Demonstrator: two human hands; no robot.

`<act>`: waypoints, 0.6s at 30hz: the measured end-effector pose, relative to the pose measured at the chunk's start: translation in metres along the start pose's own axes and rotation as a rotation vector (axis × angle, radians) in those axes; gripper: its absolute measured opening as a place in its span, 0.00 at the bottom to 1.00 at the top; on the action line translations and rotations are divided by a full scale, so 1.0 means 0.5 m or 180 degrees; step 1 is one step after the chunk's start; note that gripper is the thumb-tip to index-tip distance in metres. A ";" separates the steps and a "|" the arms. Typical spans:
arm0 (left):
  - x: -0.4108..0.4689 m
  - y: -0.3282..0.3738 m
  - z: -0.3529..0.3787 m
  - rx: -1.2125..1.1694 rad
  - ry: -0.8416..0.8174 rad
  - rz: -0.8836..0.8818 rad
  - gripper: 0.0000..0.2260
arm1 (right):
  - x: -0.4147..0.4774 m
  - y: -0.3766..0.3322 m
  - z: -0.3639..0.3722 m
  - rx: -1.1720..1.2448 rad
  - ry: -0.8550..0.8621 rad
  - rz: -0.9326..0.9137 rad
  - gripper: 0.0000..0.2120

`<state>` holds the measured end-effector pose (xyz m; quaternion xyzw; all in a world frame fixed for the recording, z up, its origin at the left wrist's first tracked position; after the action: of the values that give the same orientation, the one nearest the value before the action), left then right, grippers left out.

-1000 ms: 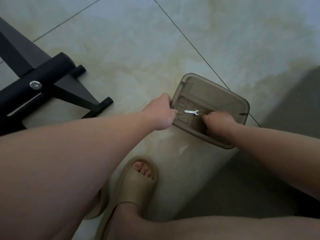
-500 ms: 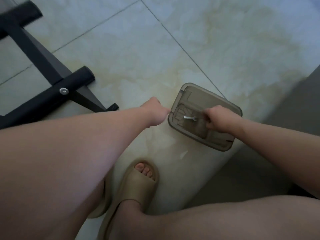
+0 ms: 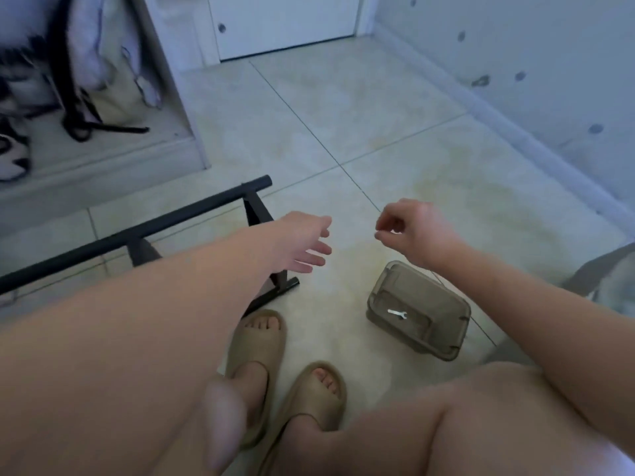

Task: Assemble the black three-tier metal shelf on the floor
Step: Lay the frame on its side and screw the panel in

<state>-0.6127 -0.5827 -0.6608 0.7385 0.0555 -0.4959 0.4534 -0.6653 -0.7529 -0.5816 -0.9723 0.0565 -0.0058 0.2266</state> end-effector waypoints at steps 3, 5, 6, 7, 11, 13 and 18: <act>-0.067 -0.017 -0.009 -0.0679 -0.0336 -0.0086 0.21 | -0.017 -0.141 -0.029 0.0266 0.0243 -0.0352 0.01; -0.105 -0.016 -0.014 -0.1173 -0.0553 -0.0078 0.25 | -0.027 -0.228 -0.035 0.0312 0.0257 -0.0672 0.03; -0.122 -0.013 -0.018 -0.1388 -0.0638 -0.0046 0.26 | -0.030 -0.262 -0.036 0.0294 0.0216 -0.0769 0.05; -0.137 -0.010 -0.023 -0.1573 -0.0700 -0.0009 0.27 | -0.030 -0.291 -0.035 0.0270 0.0159 -0.0833 0.07; -0.172 -0.019 -0.047 -0.1930 -0.0766 0.0035 0.26 | -0.027 -0.358 -0.014 0.0236 -0.0069 -0.0954 0.15; -0.170 -0.037 -0.060 -0.1970 -0.0703 -0.0046 0.24 | -0.027 -0.361 0.003 0.0382 -0.0109 -0.0920 0.15; -0.125 -0.082 -0.102 -0.1715 -0.0413 -0.0325 0.22 | 0.000 -0.303 0.061 0.0740 -0.0129 -0.0492 0.08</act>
<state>-0.6309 -0.4987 -0.6323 0.5543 0.1933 -0.5317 0.6105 -0.6481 -0.6048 -0.5420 -0.9409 -0.0243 -0.0101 0.3378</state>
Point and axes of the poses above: each hand's wrist, its own x-axis towards the middle knuckle, its own z-axis out of the palm, y = z × x, the point moved 10 cm from there along x, towards the middle knuckle, and after that the axes turned 5 degrees about -z, right-handed, at the moved point
